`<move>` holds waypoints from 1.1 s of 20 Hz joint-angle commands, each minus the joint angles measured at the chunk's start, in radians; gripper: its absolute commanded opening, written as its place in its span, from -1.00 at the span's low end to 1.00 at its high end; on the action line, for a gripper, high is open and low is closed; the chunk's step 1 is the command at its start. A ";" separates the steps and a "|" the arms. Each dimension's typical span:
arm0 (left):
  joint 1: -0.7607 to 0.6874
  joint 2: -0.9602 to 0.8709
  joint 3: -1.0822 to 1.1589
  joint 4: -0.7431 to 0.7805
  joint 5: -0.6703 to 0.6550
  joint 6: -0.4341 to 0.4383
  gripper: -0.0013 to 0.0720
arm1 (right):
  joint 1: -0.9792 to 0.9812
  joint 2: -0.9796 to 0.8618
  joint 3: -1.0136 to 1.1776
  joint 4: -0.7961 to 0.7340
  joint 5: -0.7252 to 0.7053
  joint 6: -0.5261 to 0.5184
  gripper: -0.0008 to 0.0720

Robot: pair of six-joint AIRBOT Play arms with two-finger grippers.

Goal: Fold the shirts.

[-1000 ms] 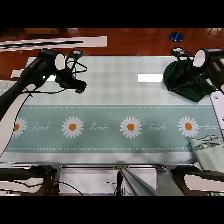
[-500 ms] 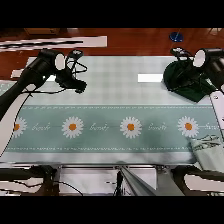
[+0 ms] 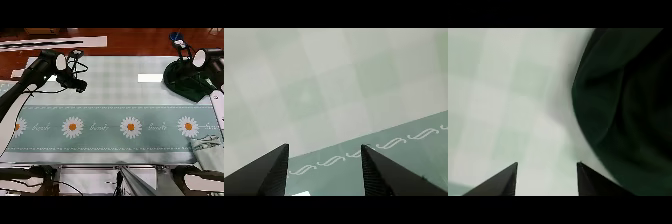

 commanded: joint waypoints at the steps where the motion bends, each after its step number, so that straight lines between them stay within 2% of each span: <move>1: 0.011 -0.002 0.026 0.023 0.048 0.005 0.50 | 0.000 -0.001 0.010 -0.112 -0.220 -0.028 0.19; 2: 0.018 -0.002 0.055 0.034 0.043 0.004 0.53 | 0.000 -0.001 0.031 -0.216 -0.306 0.019 0.19; 4: 0.040 0.003 0.117 0.036 0.037 0.004 0.95 | -0.032 -0.004 0.099 -0.369 -0.430 0.169 0.19; 6: 0.050 0.009 0.180 0.034 0.012 0.005 1.00 | -0.112 -0.030 0.180 -0.366 -0.455 0.271 0.19; 8: 0.051 0.015 0.241 0.033 -0.046 0.005 1.00 | -0.204 -0.073 0.250 -0.307 -0.385 0.320 0.19; 12: 0.050 0.048 0.290 0.033 -0.140 0.004 1.00 | -0.369 -0.170 0.286 0.063 -0.236 0.269 0.19; 14: 0.050 0.069 0.289 0.033 -0.188 0.004 1.00 | -0.407 -0.230 0.286 0.201 -0.206 0.236 0.19; 17: 0.050 0.100 0.289 0.033 -0.242 0.004 1.00 | -0.417 -0.311 0.286 0.249 -0.243 0.229 0.19; 22: 0.023 0.147 0.289 0.031 -0.250 0.000 1.00 | -0.413 -0.418 0.286 0.295 -0.319 0.230 0.19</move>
